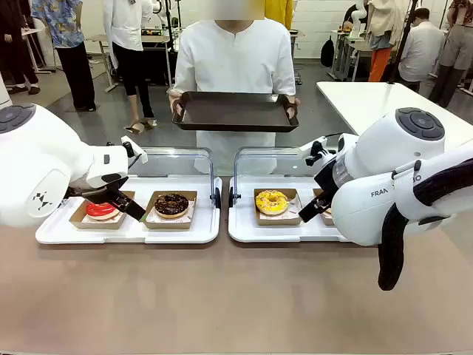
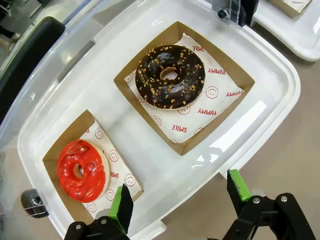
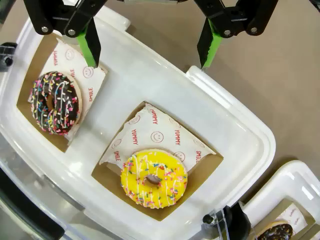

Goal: Provide the desired donut to the person.
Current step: Pick up and lift the Paper togo box containing the Donut pointed at by the person.

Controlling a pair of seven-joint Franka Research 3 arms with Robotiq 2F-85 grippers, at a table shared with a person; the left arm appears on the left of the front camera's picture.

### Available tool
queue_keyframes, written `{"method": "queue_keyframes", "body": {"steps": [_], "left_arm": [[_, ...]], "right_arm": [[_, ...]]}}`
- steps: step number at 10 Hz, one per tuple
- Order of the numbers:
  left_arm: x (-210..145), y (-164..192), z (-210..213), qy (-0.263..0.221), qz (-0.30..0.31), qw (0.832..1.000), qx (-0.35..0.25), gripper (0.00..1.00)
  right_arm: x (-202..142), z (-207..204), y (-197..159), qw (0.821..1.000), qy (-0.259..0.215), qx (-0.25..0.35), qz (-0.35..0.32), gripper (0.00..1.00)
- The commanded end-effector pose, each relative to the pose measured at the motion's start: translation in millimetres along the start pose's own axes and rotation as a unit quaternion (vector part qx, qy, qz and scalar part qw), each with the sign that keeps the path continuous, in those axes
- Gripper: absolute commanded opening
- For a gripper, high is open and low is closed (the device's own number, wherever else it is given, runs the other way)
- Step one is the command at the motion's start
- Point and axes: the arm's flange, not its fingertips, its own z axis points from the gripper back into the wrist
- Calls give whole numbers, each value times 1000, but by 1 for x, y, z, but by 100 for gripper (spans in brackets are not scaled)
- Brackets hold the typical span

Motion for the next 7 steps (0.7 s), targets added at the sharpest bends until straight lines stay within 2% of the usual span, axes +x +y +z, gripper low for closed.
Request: {"method": "queue_keyframes", "body": {"steps": [1,7], "left_arm": [[0,0,0,0,0,1000,0,100],[0,0,0,0,0,1000,0,100]], "right_arm": [[0,0,0,1000,0,0,0,100],[0,0,0,1000,0,0,0,100]]}}
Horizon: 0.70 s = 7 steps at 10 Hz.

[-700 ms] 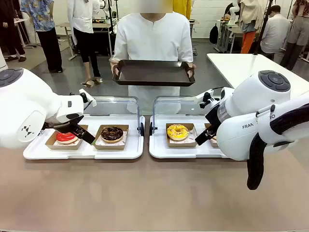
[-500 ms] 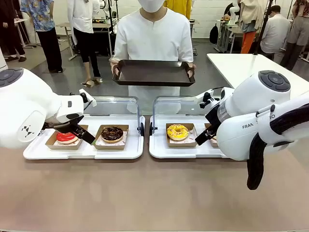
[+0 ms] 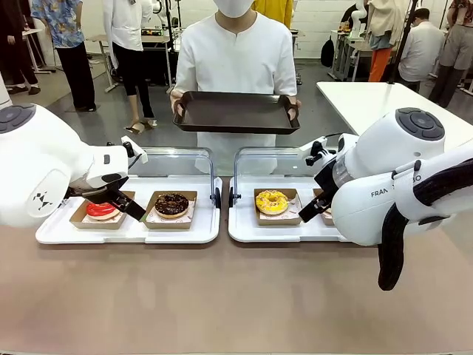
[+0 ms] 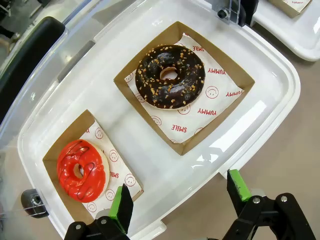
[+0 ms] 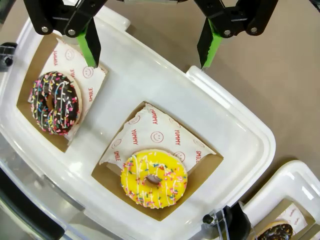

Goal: Provide the desired donut to the person.
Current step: Pick up and lift the Paper togo box containing the Donut pointed at by the person.

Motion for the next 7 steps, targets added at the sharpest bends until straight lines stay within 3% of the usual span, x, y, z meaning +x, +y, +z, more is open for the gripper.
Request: {"method": "queue_keyframes", "body": {"steps": [1,7], "left_arm": [[0,0,0,0,0,1000,0,100],[0,0,0,0,0,1000,0,100]], "right_arm": [[0,0,0,1000,0,0,0,100],[0,0,0,1000,0,0,0,100]]}}
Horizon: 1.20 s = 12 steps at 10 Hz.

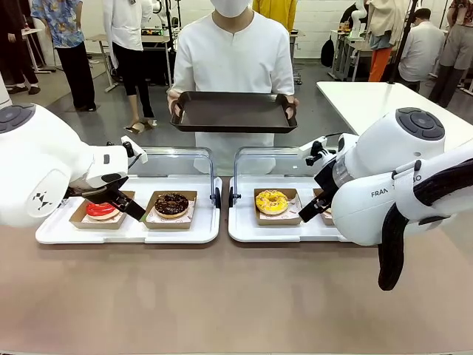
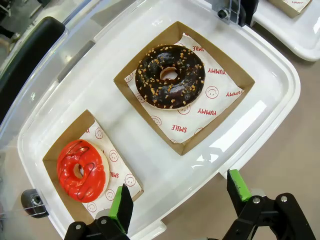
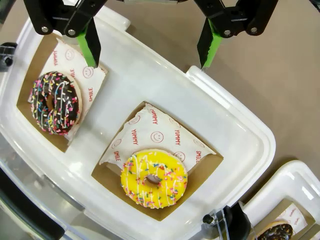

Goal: Provide the desired donut to the person.
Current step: Pick up and lift the Paper togo box containing the Donut pointed at by the person.

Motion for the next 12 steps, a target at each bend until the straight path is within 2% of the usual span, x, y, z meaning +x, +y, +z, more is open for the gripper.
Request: {"method": "queue_keyframes", "body": {"steps": [1,4,6,9,10,12], "left_arm": [[-9,-2,45,-10,-8,1000,14,100],[-28,-3,154,-26,-50,998,21,100],[-34,-10,212,-34,-56,996,64,100],[-28,-4,244,-39,-45,995,81,100],[-9,-1,246,-42,-50,996,56,100],[-9,-1,246,-42,-50,996,56,100]], "right_arm": [[-9,40,13,1000,-11,-14,1,100],[-33,146,38,999,-44,-17,11,100],[-46,204,50,999,-29,-32,28,100],[-52,240,56,998,-34,-55,23,100],[-1,246,39,998,-39,-35,27,100],[-1,246,39,998,-39,-35,27,100]]}}
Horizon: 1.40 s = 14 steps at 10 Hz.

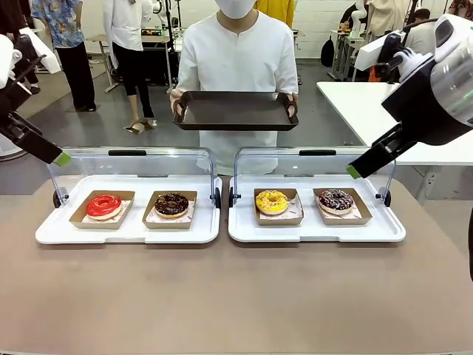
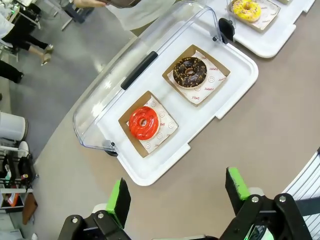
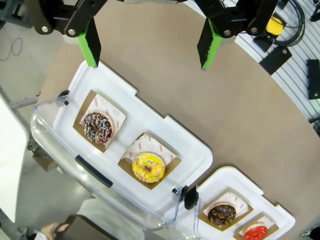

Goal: Provide the desired donut to the person.
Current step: Pick up and lift the Paper togo box containing the Donut pointed at by the person.

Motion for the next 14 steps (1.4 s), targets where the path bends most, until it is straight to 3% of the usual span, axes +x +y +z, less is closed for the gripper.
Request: {"method": "queue_keyframes", "body": {"steps": [1,2,3,4,6,7,9,11,14], "left_arm": [[3,0,-6,-3,-1,1000,-3,100],[0,0,0,0,0,1000,0,100],[7,30,-25,10,8,993,-119,100],[9,61,-41,28,36,986,-163,100],[2,104,-57,-18,46,961,-272,100],[-3,124,-60,-66,16,936,-344,100],[-21,152,-57,-159,-12,895,-417,100],[-41,179,-52,-244,-26,867,-434,100],[-70,191,-36,-285,-44,857,-427,100]], "right_arm": [[5,-11,-2,1000,-3,2,-1,100],[0,0,0,1000,0,0,0,100],[8,-1,-47,986,-17,160,-42,100],[8,0,-97,962,-36,260,-82,100],[-7,-9,-166,919,-91,372,-91,100],[-19,-10,-188,897,-119,422,-63,100],[-51,-14,-219,869,-160,468,-14,100],[-85,-23,-238,868,-195,455,28,100],[-117,-20,-250,872,-249,420,41,100]]}}
